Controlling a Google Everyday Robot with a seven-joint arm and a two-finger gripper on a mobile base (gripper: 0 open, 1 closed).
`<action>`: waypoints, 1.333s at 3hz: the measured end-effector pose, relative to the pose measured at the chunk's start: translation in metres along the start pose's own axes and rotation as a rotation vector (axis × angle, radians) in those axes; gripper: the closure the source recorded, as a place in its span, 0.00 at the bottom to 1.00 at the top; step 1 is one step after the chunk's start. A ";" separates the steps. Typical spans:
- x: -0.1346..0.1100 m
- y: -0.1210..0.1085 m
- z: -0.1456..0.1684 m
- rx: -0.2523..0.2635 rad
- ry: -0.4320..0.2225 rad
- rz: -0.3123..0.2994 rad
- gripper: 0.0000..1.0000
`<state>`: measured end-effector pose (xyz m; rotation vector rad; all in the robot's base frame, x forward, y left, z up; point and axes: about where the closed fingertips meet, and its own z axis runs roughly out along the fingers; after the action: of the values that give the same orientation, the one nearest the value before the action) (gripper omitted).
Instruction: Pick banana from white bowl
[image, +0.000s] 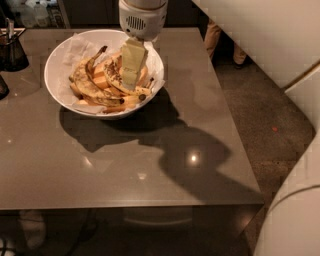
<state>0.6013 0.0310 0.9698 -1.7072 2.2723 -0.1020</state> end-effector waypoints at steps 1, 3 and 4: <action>-0.006 0.000 0.002 0.005 0.007 -0.013 0.17; -0.019 0.006 0.005 0.009 0.025 -0.049 0.30; -0.026 0.008 0.007 0.006 0.030 -0.061 0.27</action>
Offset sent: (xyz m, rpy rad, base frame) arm -0.0104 0.0136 -0.0054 -0.0809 0.0260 0.0409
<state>0.6025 0.0587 0.9659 -1.7844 2.2390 -0.1487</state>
